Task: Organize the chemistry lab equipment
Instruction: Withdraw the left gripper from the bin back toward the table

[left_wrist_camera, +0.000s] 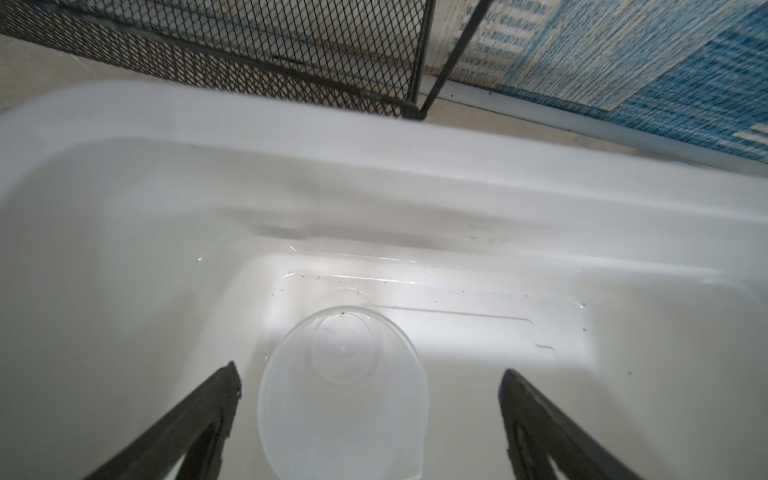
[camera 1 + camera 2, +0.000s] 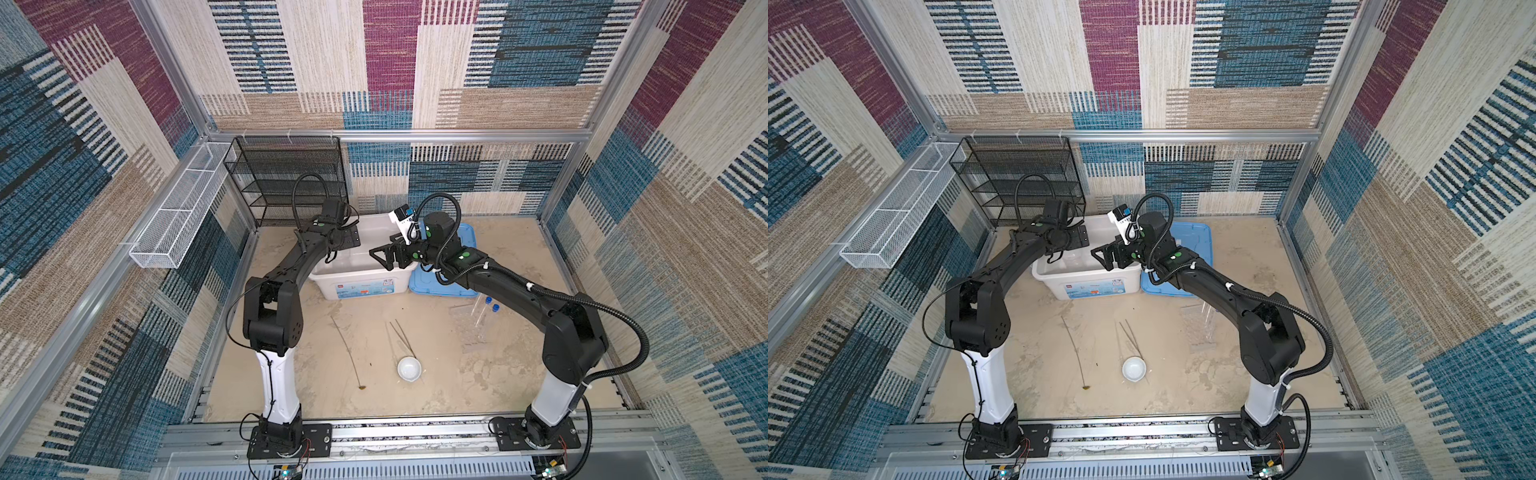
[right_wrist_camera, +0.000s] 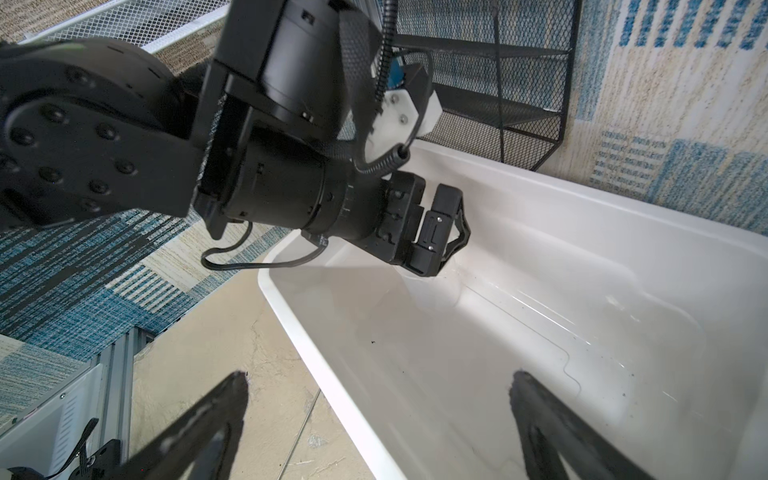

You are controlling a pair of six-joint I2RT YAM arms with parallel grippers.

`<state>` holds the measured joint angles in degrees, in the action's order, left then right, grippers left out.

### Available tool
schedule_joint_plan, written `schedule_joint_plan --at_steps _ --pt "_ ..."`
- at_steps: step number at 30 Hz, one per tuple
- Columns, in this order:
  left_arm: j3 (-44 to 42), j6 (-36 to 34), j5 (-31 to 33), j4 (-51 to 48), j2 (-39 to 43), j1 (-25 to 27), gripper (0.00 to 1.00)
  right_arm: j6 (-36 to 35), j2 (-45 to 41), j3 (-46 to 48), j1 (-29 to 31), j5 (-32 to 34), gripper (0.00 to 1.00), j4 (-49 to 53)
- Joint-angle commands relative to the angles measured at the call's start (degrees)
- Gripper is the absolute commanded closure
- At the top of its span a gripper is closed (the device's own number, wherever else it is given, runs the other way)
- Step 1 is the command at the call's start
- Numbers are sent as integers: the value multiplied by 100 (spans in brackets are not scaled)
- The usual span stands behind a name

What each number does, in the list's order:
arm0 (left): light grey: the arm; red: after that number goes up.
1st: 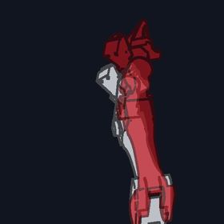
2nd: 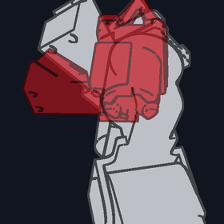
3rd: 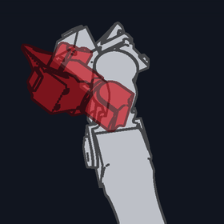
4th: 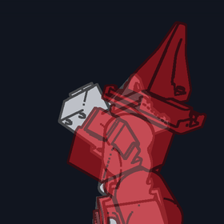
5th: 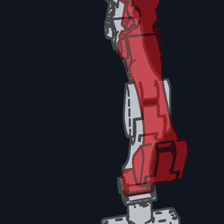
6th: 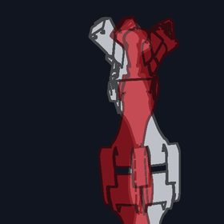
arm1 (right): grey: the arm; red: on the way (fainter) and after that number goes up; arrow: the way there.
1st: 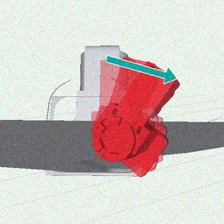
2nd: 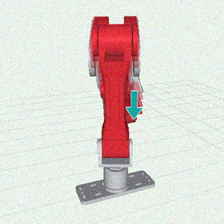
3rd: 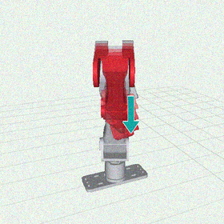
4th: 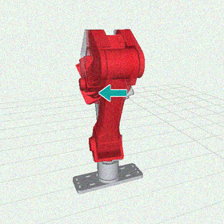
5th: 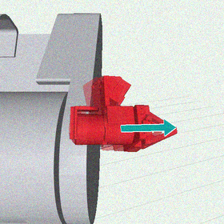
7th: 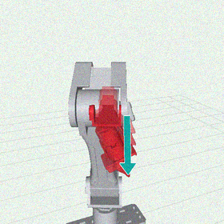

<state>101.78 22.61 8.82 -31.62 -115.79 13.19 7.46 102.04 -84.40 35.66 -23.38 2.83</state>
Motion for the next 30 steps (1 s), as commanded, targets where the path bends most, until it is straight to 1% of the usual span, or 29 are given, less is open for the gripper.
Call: schedule_joint_plan --at_steps 1,7,14,19,24,30 --pt "27 56 17 -55 208 11 1 18 -123 68 16 126 0 -192" --pt "-31 92 -170 -70 794 17 1 -82 -398 161 29 309 0 -192" --pt "-154 162 -818 -229 1701 36 1 -442 -869 305 64 657 0 95" --pt "-494 247 -1472 -307 2288 36 1 -628 -1229 583 66 810 1 159" --pt "-942 311 -1678 -463 2931 120 0 -745 -1581 851 69 892 0 256" --pt "-1611 300 -1976 -764 3618 353 8 -722 -1962 1284 84 1065 1 361"
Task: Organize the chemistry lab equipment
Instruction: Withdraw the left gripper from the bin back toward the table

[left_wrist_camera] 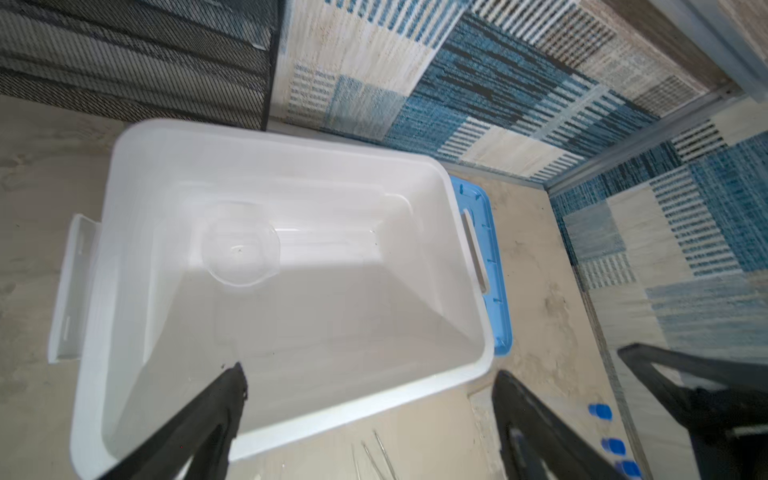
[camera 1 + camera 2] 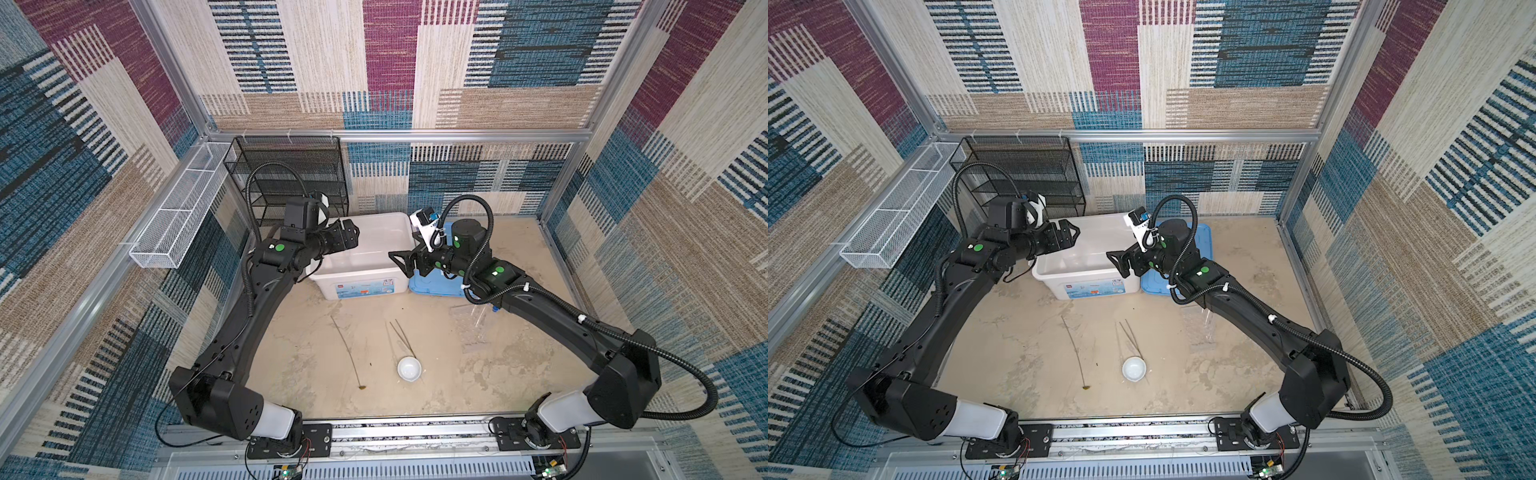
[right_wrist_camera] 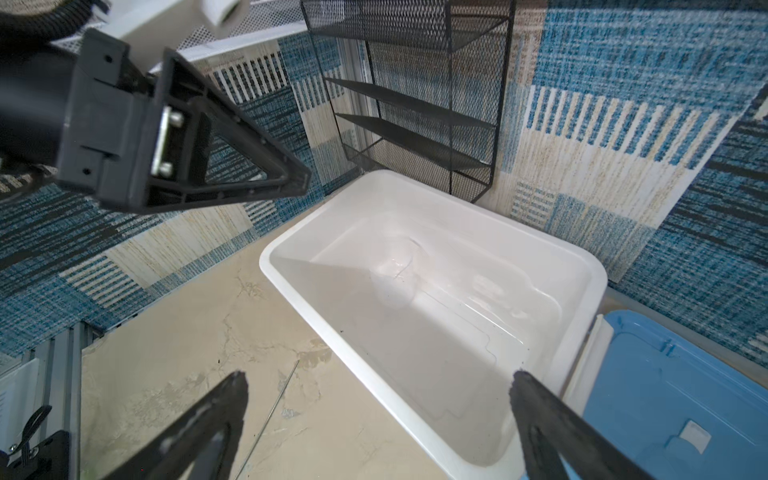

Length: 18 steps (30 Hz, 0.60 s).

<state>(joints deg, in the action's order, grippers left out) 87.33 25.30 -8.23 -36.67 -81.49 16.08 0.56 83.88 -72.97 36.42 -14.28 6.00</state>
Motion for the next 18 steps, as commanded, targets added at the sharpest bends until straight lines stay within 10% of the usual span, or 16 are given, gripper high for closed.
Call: schedule_joint_plan --at_steps 1,9,18 --pt "-292 11 -349 -314 309 95 8 -3 -209 240 9 156 0 50" --pt "-1078 -569 -1359 -583 943 500 10 365 -1085 1535 49 71 0 -554" --pt "-1673 504 100 -760 624 2127 11 822 -1544 2253 48 600 1 -337"
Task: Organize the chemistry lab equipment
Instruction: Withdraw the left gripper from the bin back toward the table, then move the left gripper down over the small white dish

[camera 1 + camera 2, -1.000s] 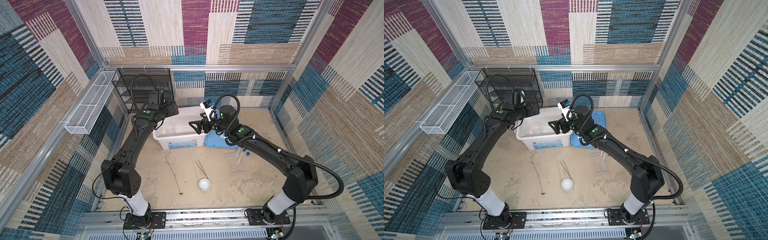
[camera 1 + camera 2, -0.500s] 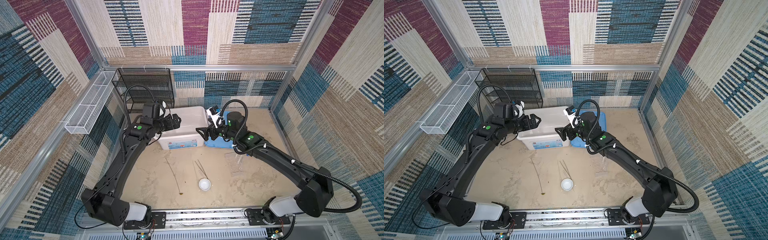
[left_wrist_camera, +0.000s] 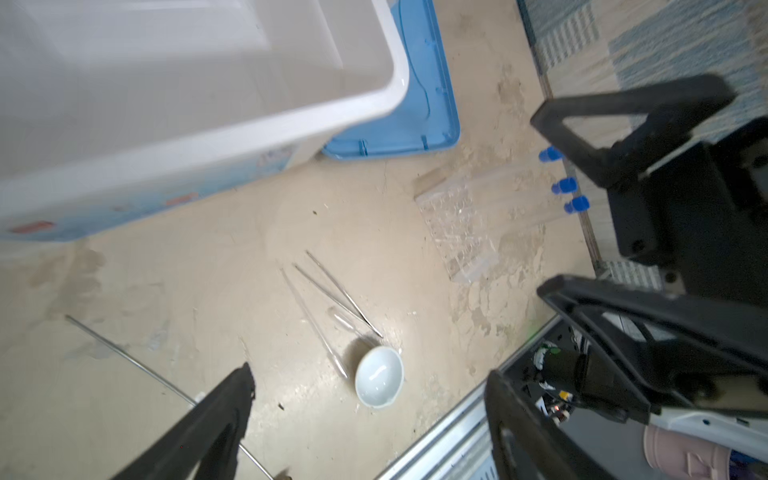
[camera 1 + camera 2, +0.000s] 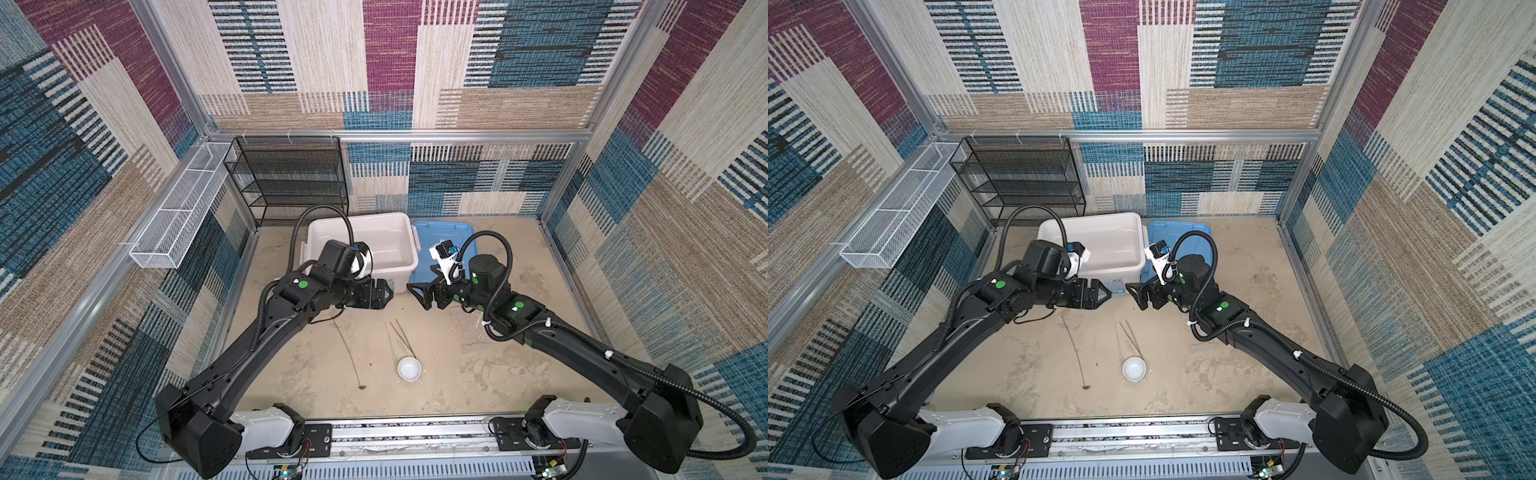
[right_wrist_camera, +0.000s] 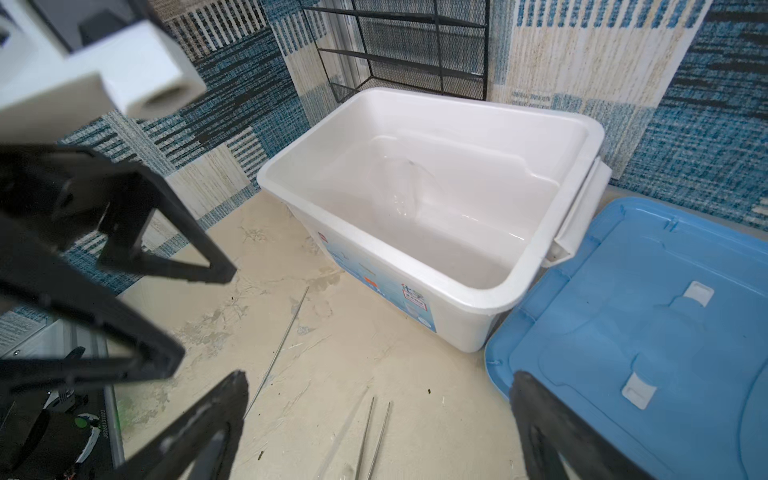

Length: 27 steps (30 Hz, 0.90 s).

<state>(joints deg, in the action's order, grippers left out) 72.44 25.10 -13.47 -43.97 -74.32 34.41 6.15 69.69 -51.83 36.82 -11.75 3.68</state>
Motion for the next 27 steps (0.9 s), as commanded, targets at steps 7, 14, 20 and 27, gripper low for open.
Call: schedule_joint_plan --at_steps 7,14,20,27 --pt "-1042 1401 897 909 -502 940 10 618 -317 513 9 908 1 97" --pt "-1225 1742 1224 851 -1254 1681 12 890 -680 766 10 2033 1 581" --pt "-911 1596 1434 852 -1845 2175 10 1196 -1275 1237 5 2419 0 434" --pt "-543 1327 1980 440 -2562 2459 8 1190 -1468 1264 4 2668 1 495"
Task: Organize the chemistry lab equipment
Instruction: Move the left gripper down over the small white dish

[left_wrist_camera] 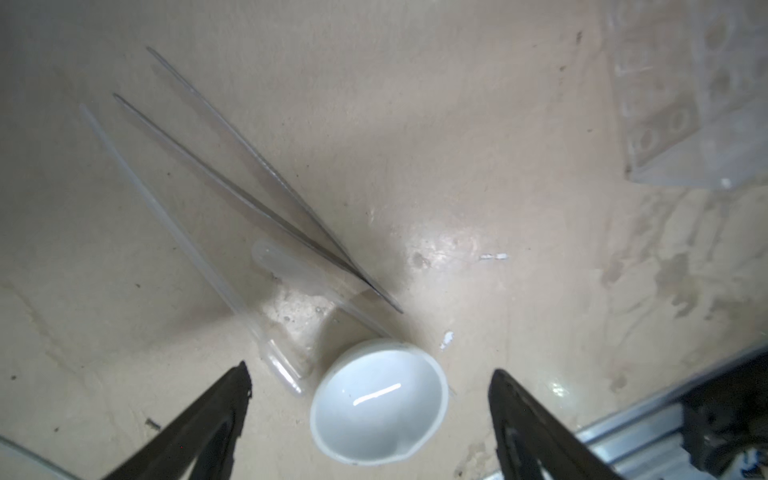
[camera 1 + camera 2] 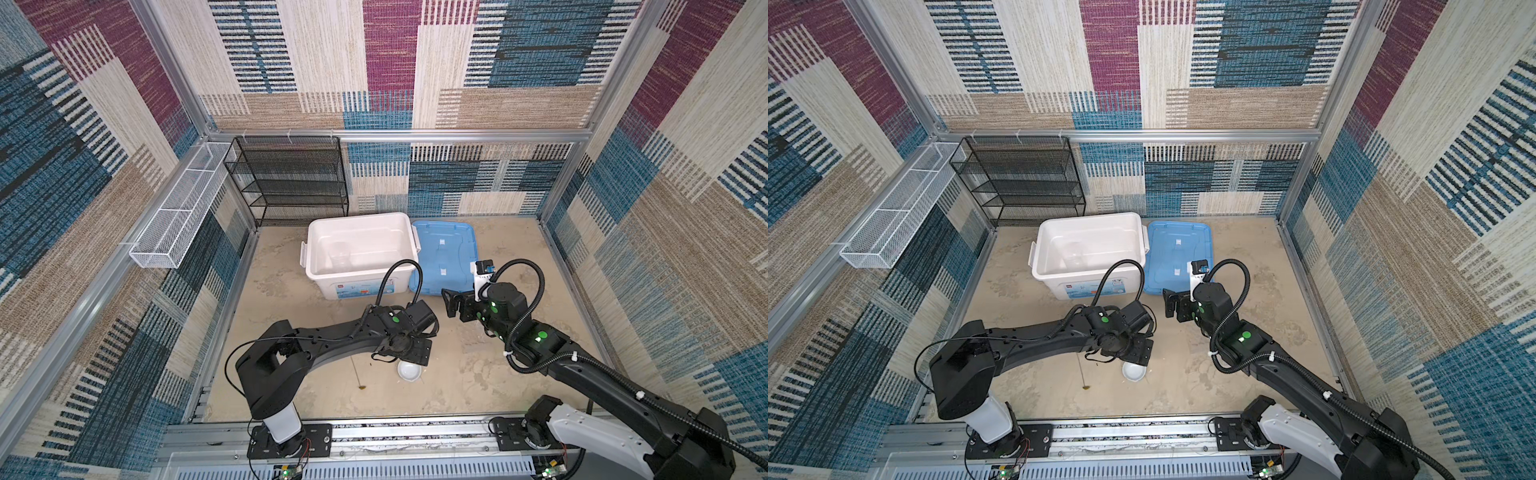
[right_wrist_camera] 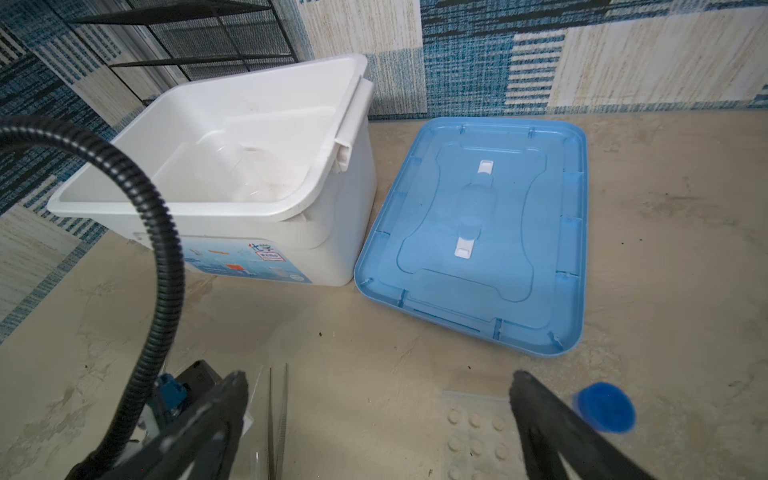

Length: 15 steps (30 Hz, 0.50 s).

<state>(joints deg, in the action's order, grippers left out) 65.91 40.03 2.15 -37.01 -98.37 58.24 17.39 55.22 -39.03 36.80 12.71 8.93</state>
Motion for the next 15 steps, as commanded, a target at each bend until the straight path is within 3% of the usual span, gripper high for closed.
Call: schedule_joint_plan --at_steps 1,15 --pt "201 -216 524 -366 -267 131 8 54 -10 -11 12 236 0 -52" --pt "93 -205 567 -655 -311 320 10 -1 312 -114 12 219 1 -327"
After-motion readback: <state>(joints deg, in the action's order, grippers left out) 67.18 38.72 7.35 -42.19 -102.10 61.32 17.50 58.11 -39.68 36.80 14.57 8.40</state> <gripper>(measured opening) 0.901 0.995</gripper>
